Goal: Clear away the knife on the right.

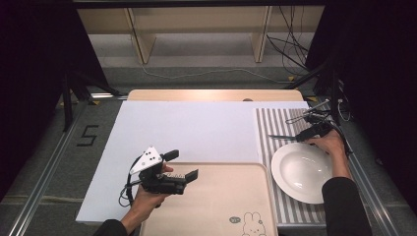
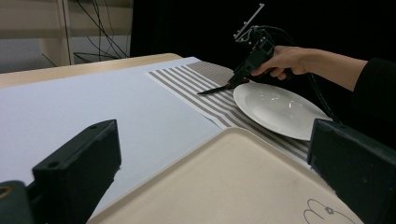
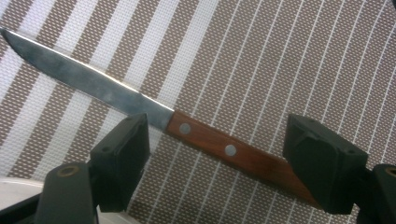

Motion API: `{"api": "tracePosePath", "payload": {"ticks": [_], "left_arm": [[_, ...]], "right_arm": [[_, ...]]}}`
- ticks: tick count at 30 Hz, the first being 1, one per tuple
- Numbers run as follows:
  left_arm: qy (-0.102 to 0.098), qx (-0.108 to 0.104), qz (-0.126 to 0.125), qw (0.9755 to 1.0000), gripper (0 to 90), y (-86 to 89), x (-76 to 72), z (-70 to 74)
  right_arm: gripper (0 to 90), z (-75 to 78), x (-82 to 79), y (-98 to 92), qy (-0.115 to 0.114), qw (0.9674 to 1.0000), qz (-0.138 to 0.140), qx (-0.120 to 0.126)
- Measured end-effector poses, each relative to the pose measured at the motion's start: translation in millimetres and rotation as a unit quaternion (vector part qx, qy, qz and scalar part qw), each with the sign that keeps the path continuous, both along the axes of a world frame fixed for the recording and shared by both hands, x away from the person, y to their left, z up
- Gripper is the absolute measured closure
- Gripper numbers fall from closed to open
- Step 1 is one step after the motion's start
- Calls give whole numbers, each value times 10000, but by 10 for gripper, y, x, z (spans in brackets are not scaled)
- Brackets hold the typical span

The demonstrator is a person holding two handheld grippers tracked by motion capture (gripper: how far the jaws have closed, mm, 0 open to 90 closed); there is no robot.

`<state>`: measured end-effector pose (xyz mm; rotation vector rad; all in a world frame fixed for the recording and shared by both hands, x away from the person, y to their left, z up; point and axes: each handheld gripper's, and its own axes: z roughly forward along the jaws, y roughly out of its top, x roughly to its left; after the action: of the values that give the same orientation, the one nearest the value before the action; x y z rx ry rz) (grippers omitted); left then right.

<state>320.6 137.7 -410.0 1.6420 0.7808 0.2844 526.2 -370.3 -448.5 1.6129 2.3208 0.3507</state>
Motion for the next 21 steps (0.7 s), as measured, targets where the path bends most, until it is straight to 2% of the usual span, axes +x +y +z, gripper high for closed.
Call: {"api": "tracePosePath", "payload": {"ticks": [10, 15, 17, 18, 21], "left_arm": [[3, 0, 8, 10000, 28, 0, 0, -1], [5, -1, 19, 10000, 27, 2, -1, -1], [0, 6, 16, 10000, 28, 3, -2, 2], [1, -2, 20, 10000, 28, 3, -2, 2], [0, 2, 15, 10000, 27, 3, -1, 2]], "right_arm": [[251, 22, 48, -53, 164, 9998, 39, -55], [254, -12, 64, -64, 249, 9997, 59, -14], [257, -24, 66, -59, 368, 9993, 41, -3], [260, -46, 69, -69, 348, 9993, 131, -62], [274, -60, 71, -74, 446, 9989, 152, -67]]}}
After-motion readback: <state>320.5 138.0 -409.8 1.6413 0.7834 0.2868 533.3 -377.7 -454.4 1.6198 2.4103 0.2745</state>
